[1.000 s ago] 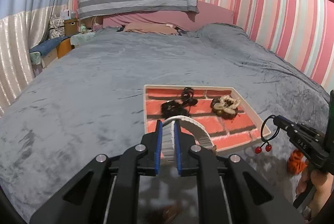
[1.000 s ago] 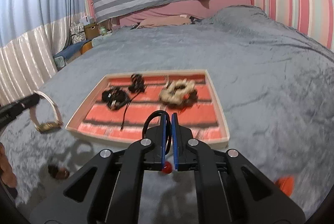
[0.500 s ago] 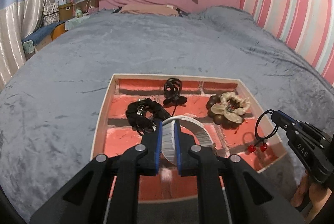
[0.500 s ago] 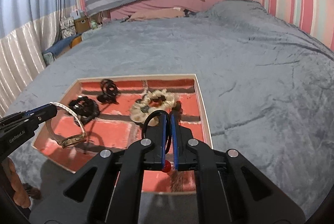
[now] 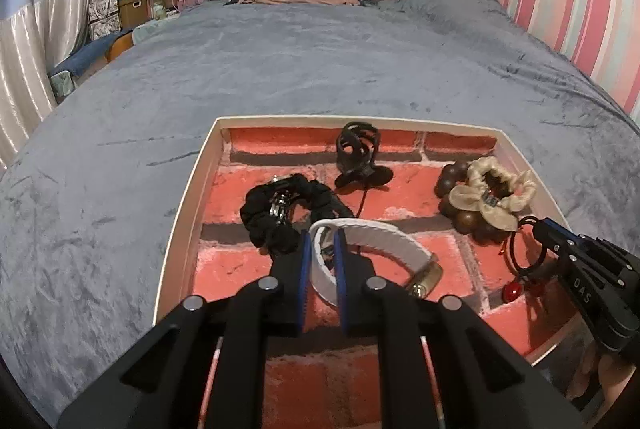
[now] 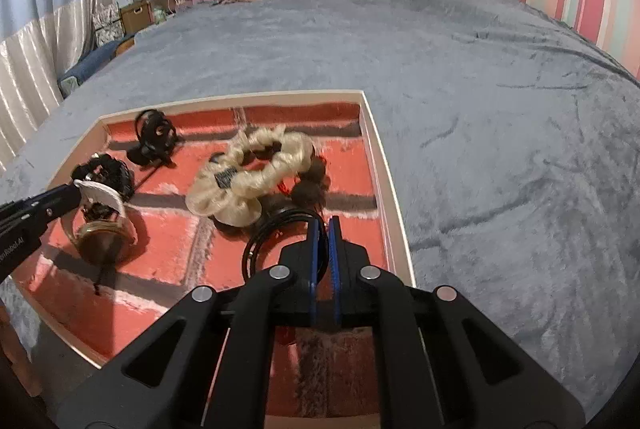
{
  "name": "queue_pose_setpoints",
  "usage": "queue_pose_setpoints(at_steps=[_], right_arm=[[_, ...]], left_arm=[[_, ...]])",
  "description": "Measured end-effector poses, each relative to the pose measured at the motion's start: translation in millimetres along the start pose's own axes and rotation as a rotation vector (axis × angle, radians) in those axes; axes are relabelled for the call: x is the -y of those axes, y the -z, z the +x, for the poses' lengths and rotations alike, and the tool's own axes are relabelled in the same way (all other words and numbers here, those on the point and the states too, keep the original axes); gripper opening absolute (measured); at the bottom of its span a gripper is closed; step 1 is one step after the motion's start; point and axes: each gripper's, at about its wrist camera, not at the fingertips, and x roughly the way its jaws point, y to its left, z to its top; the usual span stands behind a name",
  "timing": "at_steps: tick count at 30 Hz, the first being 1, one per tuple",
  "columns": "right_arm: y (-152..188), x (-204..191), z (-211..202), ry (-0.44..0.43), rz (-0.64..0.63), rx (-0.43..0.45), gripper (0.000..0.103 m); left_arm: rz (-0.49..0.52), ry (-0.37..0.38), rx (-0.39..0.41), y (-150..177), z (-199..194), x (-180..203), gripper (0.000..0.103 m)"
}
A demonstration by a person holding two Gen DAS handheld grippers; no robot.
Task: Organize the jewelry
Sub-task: 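Carry the watch and hair tie into the tray and release them, then move both grippers back toward the bead chain and orange scrunchie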
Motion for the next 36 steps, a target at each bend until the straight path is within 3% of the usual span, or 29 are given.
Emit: queue_pose_setpoints(at_steps=[12, 14, 15, 20, 24, 25, 26, 29, 32, 36], right_arm=[[0, -4, 11, 0.016, -0.017, -0.036, 0.007], [0, -4, 11, 0.02, -0.016, -0.038, 0.01], [0, -4, 10, 0.016, -0.017, -0.04, 0.012], [1, -3, -3, 0.005, -0.022, -0.022, 0.043], [-2, -4, -24, -0.006, -0.032, 0.001, 0.058], [-3, -3, -32, -0.014, -0.029, 0.012, 0.071], [-3, -2, -39, -0.019, -0.025, 0.023, 0.081], [-4, 1, -61, -0.039, -0.015, 0.045, 0.092], [0, 2, -85, -0.062, -0.013, 0.064, 0.096], [9, -4, -125, -0.027, -0.045, 0.128, 0.099]], left_arm=[[-0.001, -0.003, -0.048, 0, 11, -5, 0.017], [-0.012, -0.004, -0.055, 1, 10, -7, 0.041], [-0.016, -0.006, -0.042, 2, 6, -9, 0.046], [0.002, -0.002, -0.006, 3, -14, -8, 0.056], [-0.007, 0.014, 0.022, 0, -35, -12, 0.058], [-0.006, 0.017, 0.03, -1, -41, -13, 0.061], [-0.004, 0.018, 0.04, -1, -47, -14, 0.072], [0.007, 0.009, 0.093, 0, -74, -17, 0.081], [0.019, 0.014, 0.121, 5, -102, -23, 0.087], [0.019, 0.004, 0.171, 18, -138, -33, 0.091]])
